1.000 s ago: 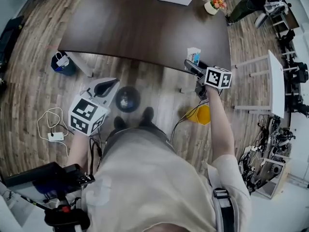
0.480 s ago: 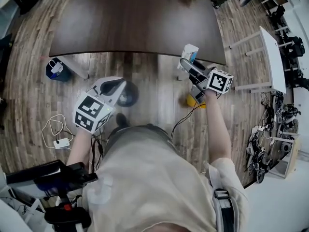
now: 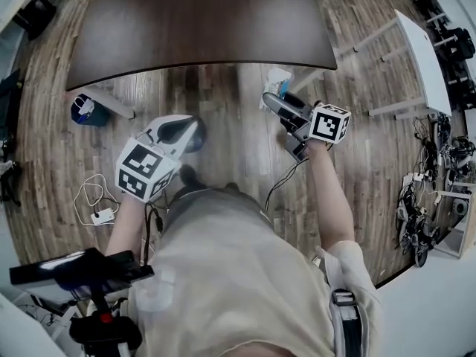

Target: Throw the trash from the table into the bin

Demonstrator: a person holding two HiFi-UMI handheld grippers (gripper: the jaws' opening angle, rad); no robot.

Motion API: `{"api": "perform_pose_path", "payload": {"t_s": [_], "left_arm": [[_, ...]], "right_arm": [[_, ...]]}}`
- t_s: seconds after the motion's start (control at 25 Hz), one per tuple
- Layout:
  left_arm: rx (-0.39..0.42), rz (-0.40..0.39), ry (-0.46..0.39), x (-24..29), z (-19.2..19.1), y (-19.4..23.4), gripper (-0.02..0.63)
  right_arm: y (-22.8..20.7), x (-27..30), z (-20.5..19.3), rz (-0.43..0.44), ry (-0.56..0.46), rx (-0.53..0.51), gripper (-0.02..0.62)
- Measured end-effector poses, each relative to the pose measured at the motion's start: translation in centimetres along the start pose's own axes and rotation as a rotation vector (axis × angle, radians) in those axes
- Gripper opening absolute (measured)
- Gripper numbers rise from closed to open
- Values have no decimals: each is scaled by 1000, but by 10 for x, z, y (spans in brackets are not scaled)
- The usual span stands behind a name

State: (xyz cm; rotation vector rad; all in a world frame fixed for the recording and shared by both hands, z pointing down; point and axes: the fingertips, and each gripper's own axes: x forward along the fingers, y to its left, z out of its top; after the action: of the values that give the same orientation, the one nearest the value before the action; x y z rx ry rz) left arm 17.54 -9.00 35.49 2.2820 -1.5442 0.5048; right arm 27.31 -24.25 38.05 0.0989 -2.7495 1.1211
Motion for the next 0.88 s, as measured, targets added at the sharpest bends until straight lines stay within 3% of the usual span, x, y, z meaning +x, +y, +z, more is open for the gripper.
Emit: {"api": "perform_pose_path", "payload": {"t_s": [0.16, 0.32, 0.4, 0.6, 0.88], "left_arm": [[5, -21, 25, 15, 12, -22, 14], [34, 20, 47, 32, 7, -107, 14], [40, 53, 70, 39, 3, -126, 14], [19, 110, 83, 19, -13, -127, 14], [-6, 199, 62, -15, -20, -104, 14]], "right_arm": [[1, -16, -6, 25, 18, 27, 233], [-3, -87, -47, 68, 25, 35, 233], [-8, -99, -63, 82, 69, 12, 233], [16, -82, -106, 101, 171, -76, 235], [41, -60, -110, 164, 156, -37, 236]]}}
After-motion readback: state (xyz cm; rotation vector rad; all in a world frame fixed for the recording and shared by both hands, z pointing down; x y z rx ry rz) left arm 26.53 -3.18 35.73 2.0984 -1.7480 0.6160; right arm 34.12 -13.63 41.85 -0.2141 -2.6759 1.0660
